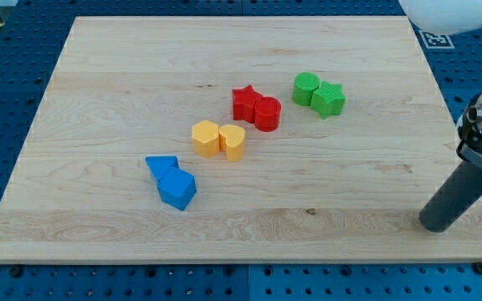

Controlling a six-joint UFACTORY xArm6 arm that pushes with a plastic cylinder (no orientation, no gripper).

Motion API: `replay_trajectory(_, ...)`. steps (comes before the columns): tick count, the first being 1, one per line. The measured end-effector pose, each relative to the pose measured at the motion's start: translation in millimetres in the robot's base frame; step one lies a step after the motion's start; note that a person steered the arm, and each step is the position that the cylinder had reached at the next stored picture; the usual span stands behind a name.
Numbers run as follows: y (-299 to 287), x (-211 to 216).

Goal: Move the arm towards the green blocks

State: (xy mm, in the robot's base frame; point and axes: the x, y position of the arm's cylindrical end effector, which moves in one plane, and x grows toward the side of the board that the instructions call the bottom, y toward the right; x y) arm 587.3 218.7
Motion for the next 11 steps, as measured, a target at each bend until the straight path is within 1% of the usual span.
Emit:
replay_trajectory(2, 0, -1)
replay_trajectory(3, -2, -27)
replay_trajectory(4, -24, -53)
replay_trajectory(5, -25, -53)
replay_trajectory(7, -52, -53)
replay_trajectory(8, -52, -60)
replay_trajectory(11, -51, -179)
